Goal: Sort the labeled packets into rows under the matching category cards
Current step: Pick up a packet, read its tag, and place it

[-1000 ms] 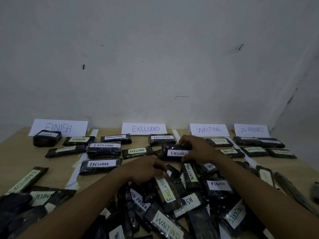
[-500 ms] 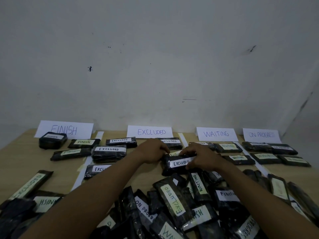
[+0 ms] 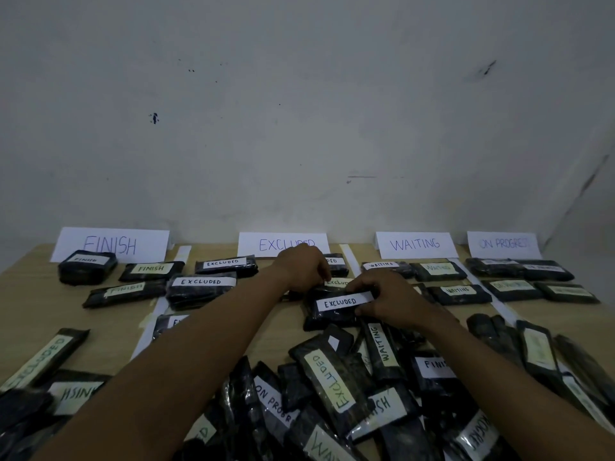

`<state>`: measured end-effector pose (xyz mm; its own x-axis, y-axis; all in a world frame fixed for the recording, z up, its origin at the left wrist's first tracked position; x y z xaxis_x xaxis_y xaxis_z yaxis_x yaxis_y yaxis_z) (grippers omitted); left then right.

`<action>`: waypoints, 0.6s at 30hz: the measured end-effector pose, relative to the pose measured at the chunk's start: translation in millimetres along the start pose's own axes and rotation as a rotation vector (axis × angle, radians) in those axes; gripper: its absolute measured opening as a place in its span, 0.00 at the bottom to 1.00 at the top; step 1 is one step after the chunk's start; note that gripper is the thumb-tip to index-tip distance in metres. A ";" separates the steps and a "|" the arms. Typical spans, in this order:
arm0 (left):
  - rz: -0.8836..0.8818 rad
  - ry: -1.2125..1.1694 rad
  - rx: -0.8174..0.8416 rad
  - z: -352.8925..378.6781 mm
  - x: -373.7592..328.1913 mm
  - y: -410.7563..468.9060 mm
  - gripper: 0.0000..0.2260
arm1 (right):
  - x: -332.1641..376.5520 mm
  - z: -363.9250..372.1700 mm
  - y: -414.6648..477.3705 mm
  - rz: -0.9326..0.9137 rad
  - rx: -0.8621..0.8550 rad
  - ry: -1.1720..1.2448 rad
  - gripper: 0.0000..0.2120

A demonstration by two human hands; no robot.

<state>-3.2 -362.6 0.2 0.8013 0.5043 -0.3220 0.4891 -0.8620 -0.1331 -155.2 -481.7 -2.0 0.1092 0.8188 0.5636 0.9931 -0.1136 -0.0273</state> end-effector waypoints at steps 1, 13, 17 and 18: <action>-0.002 -0.006 -0.003 0.3 1.1 -0.1 0.08 | -0.3 0.4 0.6 0.003 -0.006 -0.001 0.17; 0.114 -0.322 -0.164 1.2 -0.8 -36.7 0.06 | 9.1 -4.5 -18.9 0.051 -0.111 -0.028 0.14; 0.208 -0.287 -0.132 6.7 -22.1 -61.8 0.06 | 18.5 -6.9 -42.8 0.232 0.143 -0.147 0.25; 0.227 -0.278 -0.111 10.4 -26.4 -65.7 0.06 | 20.9 -6.1 -46.3 0.256 0.203 -0.196 0.28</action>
<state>-60.1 -319.8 7.7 0.7766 0.2551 -0.5761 0.3569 -0.9316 0.0687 -199.2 -462.8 16.0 0.3414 0.8728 0.3489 0.9186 -0.2311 -0.3206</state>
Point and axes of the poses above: each hand's wrist, its own y-axis towards the middle knuckle, its own z-axis out of the palm, x = y × z, the point moved 2 cm from there along y, towards the middle knuckle, and after that the axes turned 10 degrees about x, right-handed, at the moved point
